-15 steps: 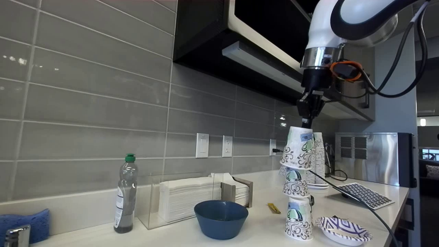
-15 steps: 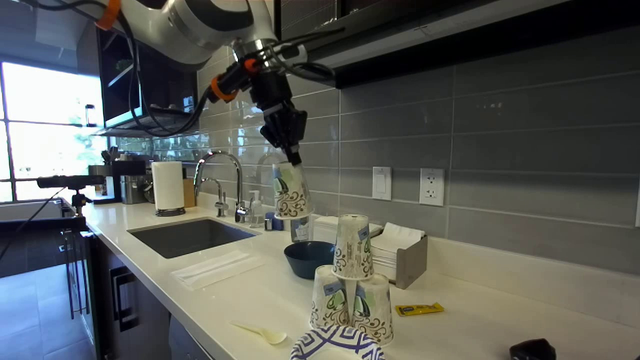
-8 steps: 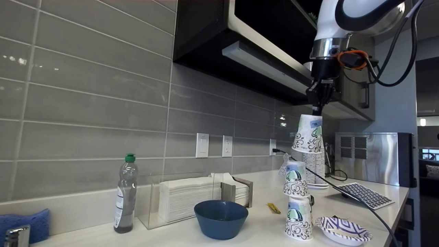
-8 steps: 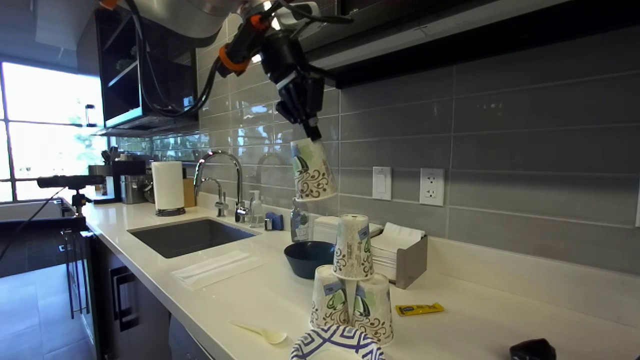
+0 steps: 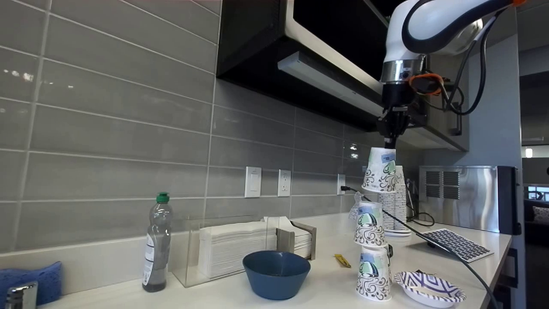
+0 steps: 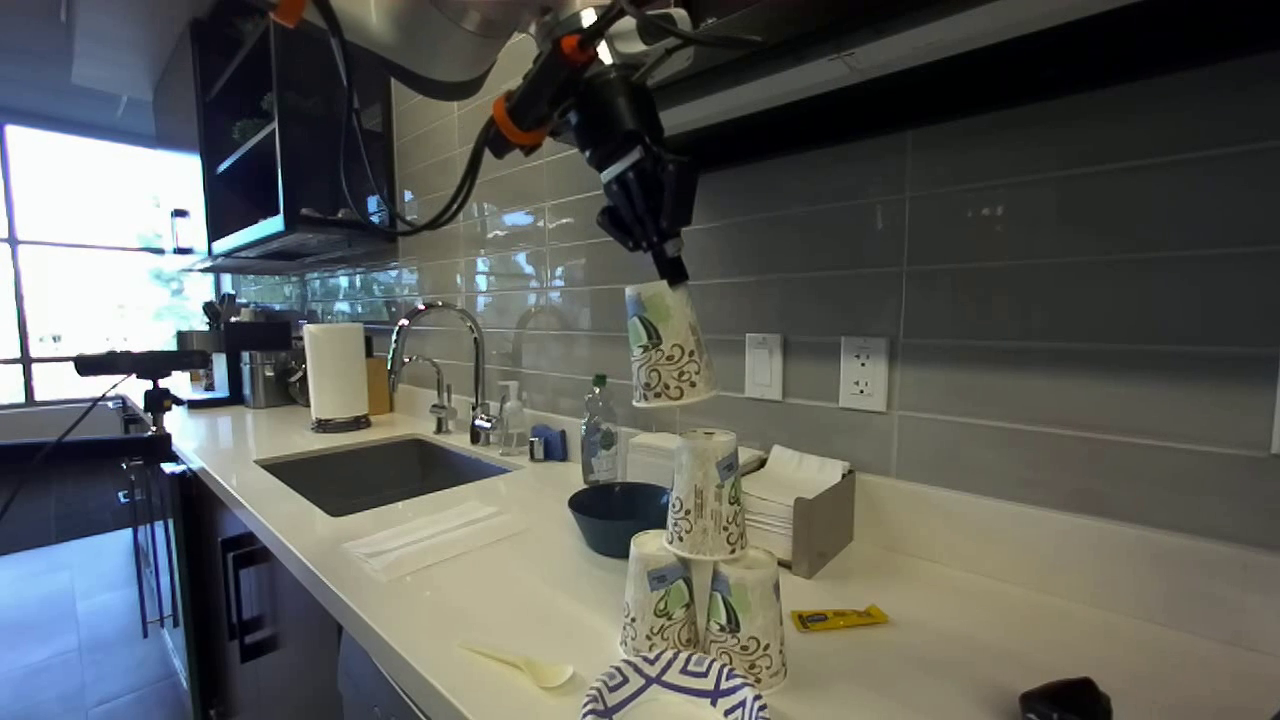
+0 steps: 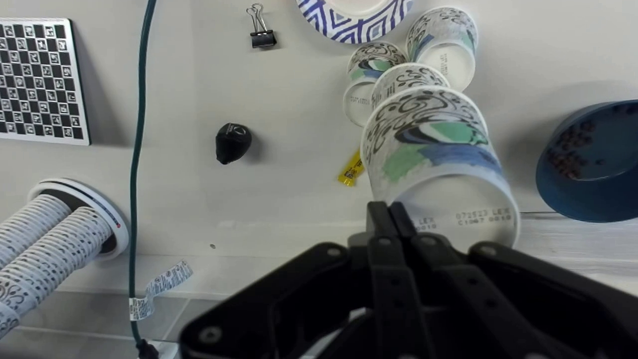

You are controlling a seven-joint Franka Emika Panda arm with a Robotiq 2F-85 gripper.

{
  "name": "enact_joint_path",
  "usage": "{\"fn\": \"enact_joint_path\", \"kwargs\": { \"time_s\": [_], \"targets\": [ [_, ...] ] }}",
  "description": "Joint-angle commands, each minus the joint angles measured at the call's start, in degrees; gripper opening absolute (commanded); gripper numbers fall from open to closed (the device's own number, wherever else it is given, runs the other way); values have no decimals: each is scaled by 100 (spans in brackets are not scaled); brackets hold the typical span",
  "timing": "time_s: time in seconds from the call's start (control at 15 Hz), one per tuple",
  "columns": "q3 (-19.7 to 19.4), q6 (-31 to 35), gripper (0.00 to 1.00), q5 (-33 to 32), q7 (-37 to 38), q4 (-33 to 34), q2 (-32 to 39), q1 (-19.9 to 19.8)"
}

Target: Stack the cups

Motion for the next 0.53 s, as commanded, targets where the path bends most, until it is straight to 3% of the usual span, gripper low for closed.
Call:
{"fn": "enact_joint_path", "kwargs": {
  "time_s": [0.0, 0.47],
  "targets": [
    [-85, -71, 1, -7, -123, 342, 363, 22],
    [-185, -1, 1, 56, -176, 476, 651, 38]
  ]
}}
